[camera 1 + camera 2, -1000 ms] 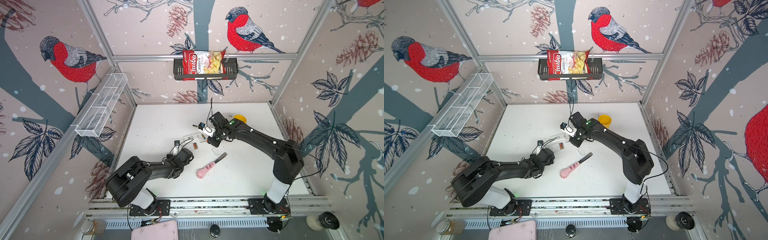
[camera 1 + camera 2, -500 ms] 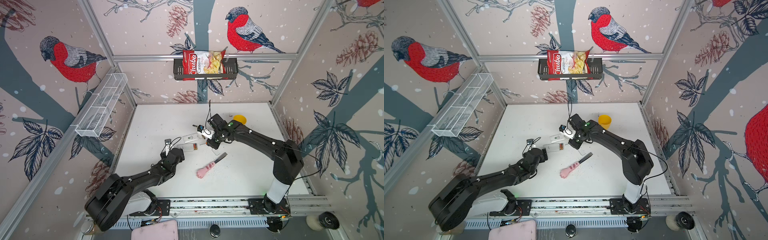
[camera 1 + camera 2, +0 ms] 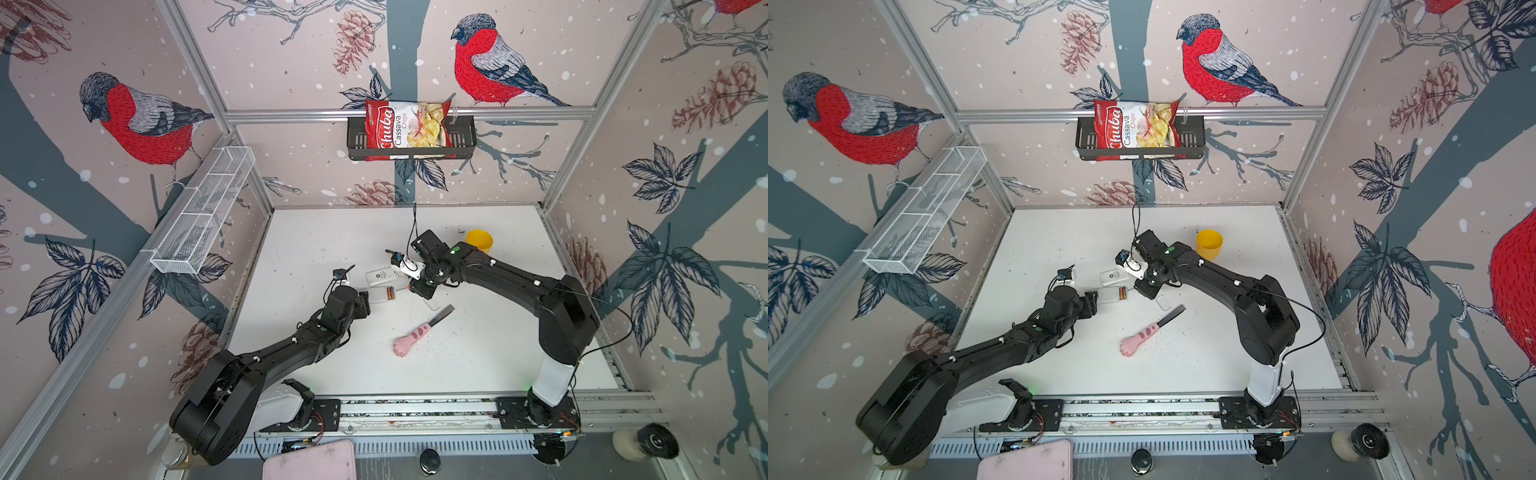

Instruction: Unload the batteries from the remote control

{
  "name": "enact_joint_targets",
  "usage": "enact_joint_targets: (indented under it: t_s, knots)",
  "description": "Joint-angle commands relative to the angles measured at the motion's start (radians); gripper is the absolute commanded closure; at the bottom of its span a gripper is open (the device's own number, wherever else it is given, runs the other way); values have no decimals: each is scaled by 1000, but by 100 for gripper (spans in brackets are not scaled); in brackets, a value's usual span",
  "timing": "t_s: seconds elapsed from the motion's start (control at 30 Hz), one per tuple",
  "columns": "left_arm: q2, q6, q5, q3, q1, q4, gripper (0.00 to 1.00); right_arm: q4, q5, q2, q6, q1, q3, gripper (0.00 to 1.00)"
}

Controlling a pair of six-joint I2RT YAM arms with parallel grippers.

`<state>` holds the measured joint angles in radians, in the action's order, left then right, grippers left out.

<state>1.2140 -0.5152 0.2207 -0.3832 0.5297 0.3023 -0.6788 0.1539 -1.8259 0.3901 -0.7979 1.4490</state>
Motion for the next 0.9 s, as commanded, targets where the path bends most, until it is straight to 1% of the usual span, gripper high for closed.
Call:
enact_joint_targets:
  t_s: [0.0, 0.1, 0.27, 0.33, 0.63, 0.77, 0.87]
  knots:
    - [11, 22, -75, -15, -11, 40, 24, 32, 1, -12, 11, 0, 17, 100]
    - [22, 30, -69, -21, -14, 31, 20, 29, 1, -27, 16, 3, 30, 100]
    - [43, 44, -40, -25, -16, 6, 6, 30, 8, -52, 24, 3, 43, 100]
    - [48, 46, -36, -26, -20, 4, 4, 30, 8, -61, 26, 3, 47, 100]
    - [89, 57, -40, -39, -31, 18, 4, 19, 17, -86, 33, 6, 53, 100]
    - [130, 57, -73, -52, -37, 35, 4, 13, 16, -93, 33, 5, 54, 100]
    - [151, 50, -94, -50, -37, 56, 7, 14, 22, -98, 34, 3, 53, 100]
